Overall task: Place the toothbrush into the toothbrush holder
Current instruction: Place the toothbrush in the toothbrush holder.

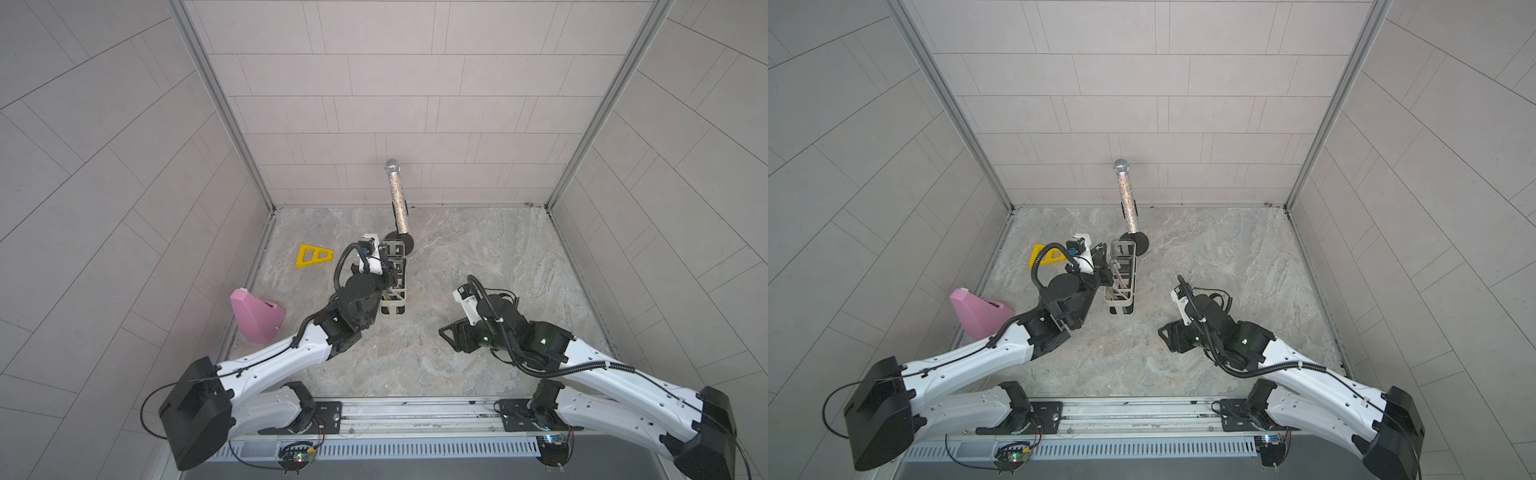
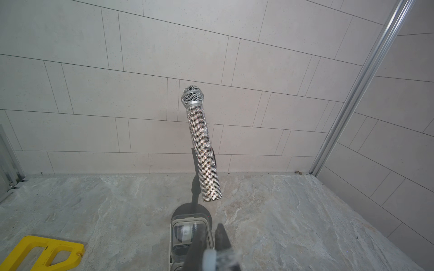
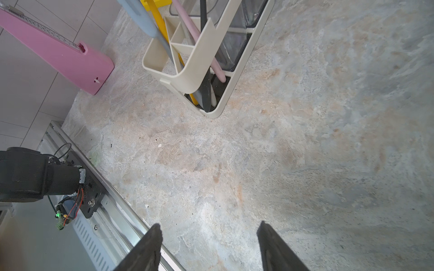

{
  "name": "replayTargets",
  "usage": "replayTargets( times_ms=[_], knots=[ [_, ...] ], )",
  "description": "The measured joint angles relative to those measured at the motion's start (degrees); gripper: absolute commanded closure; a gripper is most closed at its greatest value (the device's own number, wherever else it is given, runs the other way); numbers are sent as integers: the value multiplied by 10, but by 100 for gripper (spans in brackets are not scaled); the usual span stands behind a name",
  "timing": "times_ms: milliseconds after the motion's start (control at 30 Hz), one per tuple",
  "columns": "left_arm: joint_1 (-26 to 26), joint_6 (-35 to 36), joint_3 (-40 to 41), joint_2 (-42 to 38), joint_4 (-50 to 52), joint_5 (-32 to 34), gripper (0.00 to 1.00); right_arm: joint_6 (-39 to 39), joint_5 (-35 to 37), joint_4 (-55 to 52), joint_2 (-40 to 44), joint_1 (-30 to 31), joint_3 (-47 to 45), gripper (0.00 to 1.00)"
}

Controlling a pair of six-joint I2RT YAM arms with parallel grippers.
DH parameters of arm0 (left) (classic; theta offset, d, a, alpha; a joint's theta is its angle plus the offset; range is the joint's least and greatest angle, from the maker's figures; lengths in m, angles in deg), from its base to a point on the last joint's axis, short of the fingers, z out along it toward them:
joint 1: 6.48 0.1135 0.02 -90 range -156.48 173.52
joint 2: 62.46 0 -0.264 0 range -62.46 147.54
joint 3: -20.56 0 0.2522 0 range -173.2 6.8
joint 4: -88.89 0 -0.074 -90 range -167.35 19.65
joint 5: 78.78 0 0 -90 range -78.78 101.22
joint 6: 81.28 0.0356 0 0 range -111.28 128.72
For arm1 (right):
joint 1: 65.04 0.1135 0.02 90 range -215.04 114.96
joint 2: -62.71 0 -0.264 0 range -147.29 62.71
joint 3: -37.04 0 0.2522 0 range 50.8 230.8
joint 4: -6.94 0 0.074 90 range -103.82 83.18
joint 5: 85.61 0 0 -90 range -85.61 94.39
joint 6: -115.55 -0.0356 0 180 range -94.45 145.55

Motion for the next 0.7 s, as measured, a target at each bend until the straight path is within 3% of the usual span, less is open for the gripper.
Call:
replayTargets(
  times_ms=[500,700],
  knots=[
    [0,-10,21,44,-11,-8,99,0,0,1,0,0,0,33],
    [0,-9,52,62,-59,-5,99,0,1,1,0,0,0,33]
  ],
)
